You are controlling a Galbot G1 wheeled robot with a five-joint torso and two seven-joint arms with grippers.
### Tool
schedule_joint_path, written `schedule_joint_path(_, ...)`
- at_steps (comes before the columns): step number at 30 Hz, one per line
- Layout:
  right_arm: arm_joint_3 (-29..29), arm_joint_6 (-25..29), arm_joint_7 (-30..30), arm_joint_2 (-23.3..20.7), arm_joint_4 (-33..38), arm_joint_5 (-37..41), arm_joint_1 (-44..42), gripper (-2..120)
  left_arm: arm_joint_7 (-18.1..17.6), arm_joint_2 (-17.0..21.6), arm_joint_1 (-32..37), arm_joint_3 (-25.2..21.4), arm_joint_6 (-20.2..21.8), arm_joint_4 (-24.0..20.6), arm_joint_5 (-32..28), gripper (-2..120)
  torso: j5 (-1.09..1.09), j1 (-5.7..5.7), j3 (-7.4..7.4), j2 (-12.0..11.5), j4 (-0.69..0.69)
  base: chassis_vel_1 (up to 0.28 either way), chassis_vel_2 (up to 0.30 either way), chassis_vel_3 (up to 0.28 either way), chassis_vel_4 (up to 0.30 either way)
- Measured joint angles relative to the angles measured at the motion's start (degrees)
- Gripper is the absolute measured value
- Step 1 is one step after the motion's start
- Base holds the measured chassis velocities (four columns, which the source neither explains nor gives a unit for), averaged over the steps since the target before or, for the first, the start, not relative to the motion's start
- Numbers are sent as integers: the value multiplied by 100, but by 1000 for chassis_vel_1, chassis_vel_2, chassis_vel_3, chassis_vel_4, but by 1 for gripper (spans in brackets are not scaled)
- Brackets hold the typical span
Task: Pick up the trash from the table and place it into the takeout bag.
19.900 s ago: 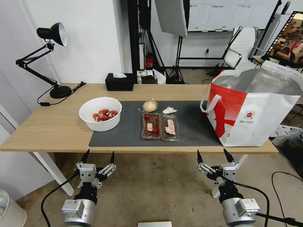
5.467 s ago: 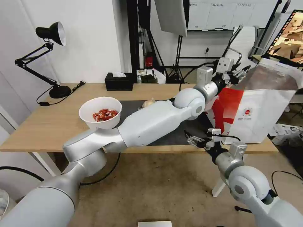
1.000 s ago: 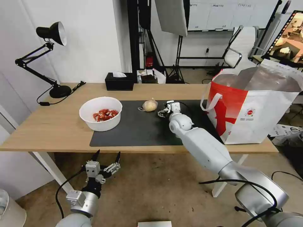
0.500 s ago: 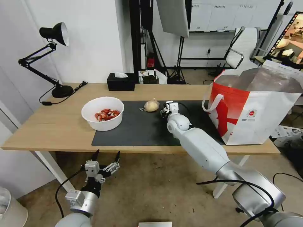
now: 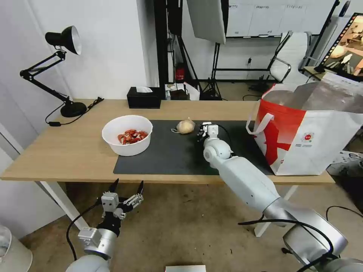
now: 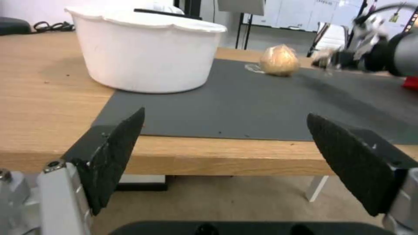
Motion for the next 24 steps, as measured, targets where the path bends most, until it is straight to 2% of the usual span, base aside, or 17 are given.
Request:
schedule_joint_path(2, 50, 214, -71, -247, 634, -69, -133, 0, -1, -7, 4, -1, -14, -11, 4, 100, 0, 0, -1, 0, 1, 0, 0, 0, 0)
schedule_joint_path(3, 50, 214, -71, -247, 634, -69, -133, 0, -1, -7, 4, -1, -14, -11, 4, 100, 0, 0, -1, 0, 1, 0, 0, 0, 0)
schedule_joint_path(6, 254, 470, -52, -708, 1768, -184, -308, 0, -5, -10, 4, 5, -17, -40, 5, 100, 1, -1, -2, 0, 1, 0, 0, 0, 0)
schedule_joint_path(7, 254, 470, -52, -708, 1768, -184, -308, 0, -5, -10, 4, 5, -17, -40, 5, 100, 1, -1, -2, 0, 1, 0, 0, 0, 0)
schedule_joint_path(10, 634, 481, 181, -1209, 2628, -183, -371, 0, -5, -10, 11, 14, -17, -80, 5, 100, 1, -1, -2, 1, 1, 0, 0, 0, 0)
schedule_joint_path(11, 634, 481, 181, -1209, 2628, -183, -371, 0, -5, -10, 11, 14, -17, -80, 5, 100, 1, -1, -2, 1, 1, 0, 0, 0, 0)
schedule_joint_path(12, 780, 453, 254, -1389, 2844, -160, -370, 0, -5, -8, 14, 20, -17, -92, 5, 100, 0, -2, -2, 1, 2, 0, 0, 0, 0)
schedule_joint_path(13, 976, 352, 367, -1642, 3073, -96, -351, 0, -5, -6, 22, 27, -17, -106, 5, 100, 0, -2, -3, 2, -1, 0, 0, 0, 0)
schedule_joint_path(15, 1103, 242, 465, -1804, 3224, -56, -324, 0, -2, -1, 24, 30, -17, -123, 5, 100, 2, -1, -2, 1, -1, 0, 0, 0, 0)
schedule_joint_path(18, 1475, -323, 1030, -2357, 3534, 62, -213, 0, 9, 16, 64, 30, -19, -230, 5, 100, -1, -2, -3, 2, 0, 0, 0, 0, 0)
schedule_joint_path(24, 1826, -925, 1725, -2830, 3539, 302, -192, 0, 46, 16, 151, 86, -23, -527, 2, 100, 1, -2, -3, 2, -1, 0, 0, 0, 0)
